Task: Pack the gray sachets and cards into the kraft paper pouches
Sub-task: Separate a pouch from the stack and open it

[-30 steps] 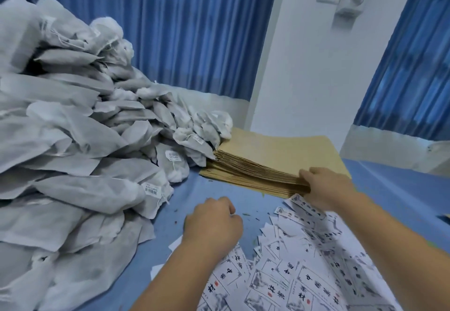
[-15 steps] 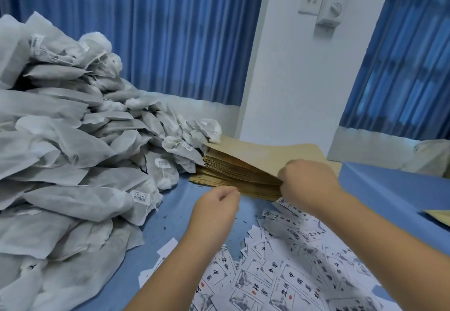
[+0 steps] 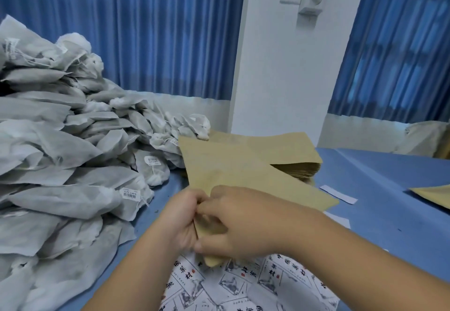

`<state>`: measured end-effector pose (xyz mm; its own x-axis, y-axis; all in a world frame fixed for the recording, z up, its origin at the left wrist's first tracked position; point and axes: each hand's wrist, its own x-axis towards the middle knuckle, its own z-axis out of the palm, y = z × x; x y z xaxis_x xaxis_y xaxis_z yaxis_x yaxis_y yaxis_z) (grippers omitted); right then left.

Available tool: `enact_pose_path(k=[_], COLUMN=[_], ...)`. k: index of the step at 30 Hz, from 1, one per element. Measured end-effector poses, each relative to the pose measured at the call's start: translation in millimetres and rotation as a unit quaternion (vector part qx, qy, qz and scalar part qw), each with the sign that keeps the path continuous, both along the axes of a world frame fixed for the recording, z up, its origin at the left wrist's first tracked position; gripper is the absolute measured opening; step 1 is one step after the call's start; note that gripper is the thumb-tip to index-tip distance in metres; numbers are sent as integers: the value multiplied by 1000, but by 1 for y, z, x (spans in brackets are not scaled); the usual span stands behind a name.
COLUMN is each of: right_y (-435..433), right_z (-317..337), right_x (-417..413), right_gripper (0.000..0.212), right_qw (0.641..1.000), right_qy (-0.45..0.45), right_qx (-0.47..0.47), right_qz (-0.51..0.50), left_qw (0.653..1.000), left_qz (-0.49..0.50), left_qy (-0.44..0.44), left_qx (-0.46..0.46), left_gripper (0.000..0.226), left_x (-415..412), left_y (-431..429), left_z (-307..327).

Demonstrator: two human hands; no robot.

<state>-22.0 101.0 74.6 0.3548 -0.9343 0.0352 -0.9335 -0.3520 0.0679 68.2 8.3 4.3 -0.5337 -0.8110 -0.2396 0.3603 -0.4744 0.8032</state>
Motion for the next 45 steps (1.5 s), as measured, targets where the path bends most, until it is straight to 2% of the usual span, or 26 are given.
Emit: enact_pose_path(k=[3, 4, 6, 8, 12, 14, 16, 19, 20, 21, 23, 25, 27, 30, 32, 35, 37, 39, 41, 45], right_y=[17, 23, 33, 39, 45, 44, 45, 43, 41, 39, 32, 21, 9, -4, -7, -8, -9, -10, -10, -7], right_z=[1, 1, -1, -5, -10, -18, -24, -17, -13, -10, -6, -6, -9, -20, -28, -44, -57, -68, -77, -88], right_x=[-9, -10, -9, -8, -1, 7, 15, 17, 16, 14, 7, -7, -24, -46, -54, -61, -62, -62, -61, -63], right_gripper=[63, 67, 62, 55, 73, 76, 63, 19, 13, 9, 28, 23, 11, 22, 17, 17, 19, 25, 26, 30], right_qw=[997, 995, 993, 993, 989, 989, 990, 979, 973, 970, 968, 957, 910, 821, 769, 684, 623, 575, 567, 588], right_qy=[61, 82, 100, 98, 106, 115, 93, 17, -4, -9, -18, -92, -267, -478, -569, -674, -742, -788, -797, -786], right_qx=[-33, -47, -54, -65, -80, -51, 2, 76, 83, 84, 74, 68, 62, 46, 20, -18, -8, 22, 35, 31], right_qz=[28, 27, 12, -14, -65, -75, -105, -190, -214, -229, -239, -267, -309, -310, -290, -277, -249, -219, -206, -187], left_qw=[995, 992, 988, 992, 989, 983, 981, 971, 970, 969, 967, 973, 977, 984, 985, 979, 975, 968, 963, 960], left_qz=[-88, -113, -136, -124, -133, -149, -164, -209, -216, -225, -239, -223, -208, -176, -167, -173, -175, -175, -167, -163], left_qy=[-36, -57, -72, -31, 70, 100, 98, 104, 100, 92, 75, 51, 40, -7, -46, -82, -92, -107, -131, -132], left_qx=[9, 1, -18, -12, 17, 26, 18, 45, 51, 55, 44, 22, 12, -3, -28, -70, -105, -143, -166, -186], left_gripper=[18, 20, 23, 31, 72, 80, 88, 98, 99, 100, 99, 94, 86, 58, 45, 47, 45, 34, 29, 29], left_x=[9, 12, 15, 15, 5, -2, -9, -16, -18, -19, -21, -23, -21, -16, -11, -9, -11, -15, -18, -18], left_y=[-6, -8, -10, -10, 0, 7, 15, 22, 25, 27, 30, 28, 27, 29, 31, 36, 41, 43, 44, 45], left_z=[3, 4, 4, 4, 2, 5, 9, 4, 3, 0, 0, 0, 0, 0, 1, 2, -1, -5, -9, -10])
